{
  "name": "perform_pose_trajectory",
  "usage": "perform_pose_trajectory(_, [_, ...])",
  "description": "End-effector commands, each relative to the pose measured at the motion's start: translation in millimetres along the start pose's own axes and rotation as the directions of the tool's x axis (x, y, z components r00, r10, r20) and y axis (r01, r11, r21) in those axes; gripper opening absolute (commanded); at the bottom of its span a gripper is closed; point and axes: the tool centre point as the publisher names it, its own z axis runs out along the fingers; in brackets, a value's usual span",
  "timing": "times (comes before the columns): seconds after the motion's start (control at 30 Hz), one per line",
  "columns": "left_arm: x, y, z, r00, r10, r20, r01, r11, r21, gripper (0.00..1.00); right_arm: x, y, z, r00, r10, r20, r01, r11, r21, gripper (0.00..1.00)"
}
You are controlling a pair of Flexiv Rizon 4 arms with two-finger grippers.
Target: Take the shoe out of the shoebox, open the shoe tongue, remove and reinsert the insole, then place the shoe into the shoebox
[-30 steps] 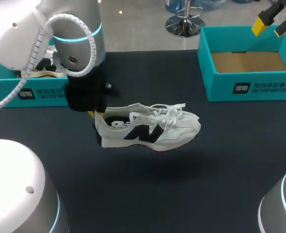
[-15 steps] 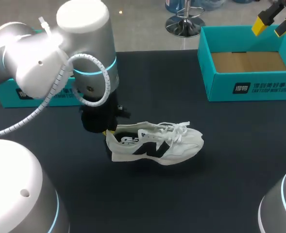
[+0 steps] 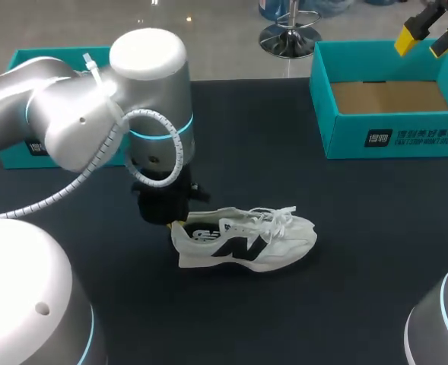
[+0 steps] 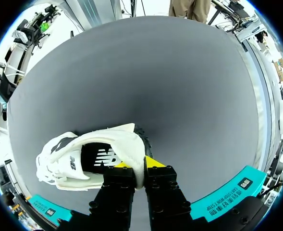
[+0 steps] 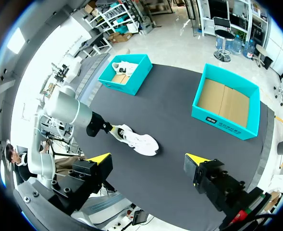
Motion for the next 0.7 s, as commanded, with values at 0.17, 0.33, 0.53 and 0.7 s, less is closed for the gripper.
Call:
perform_pose_trajectory(0.17, [-0.8,-0.7,12.0,1.000,-0.008,-0.010,0.008,1.000,0.009,0.00,-0.2,1.3,-0.1,1.000,0.001,0.001,-0.001,1.000,0.003,1.00])
perform_pose_trajectory(0.33, [1.4,-2.3,16.8,0.999,-0.016,-0.027,0.016,1.000,0.014,0.29,-0.2,1.3,-0.1,1.000,0.001,0.001,-0.001,1.000,0.003,1.00])
perform_pose_trajectory(0.53, [4.9,-5.7,8.6,0.999,-0.022,-0.036,0.022,1.000,-0.014,1.00,-0.2,1.3,-0.1,1.000,0.001,0.001,-0.001,1.000,0.003,1.00])
perform_pose_trajectory(0.7, [11.9,-12.2,-24.6,0.998,-0.022,0.052,0.024,0.999,-0.044,1.00,-0.2,1.3,-0.1,1.000,0.001,0.001,-0.001,1.000,0.003,1.00])
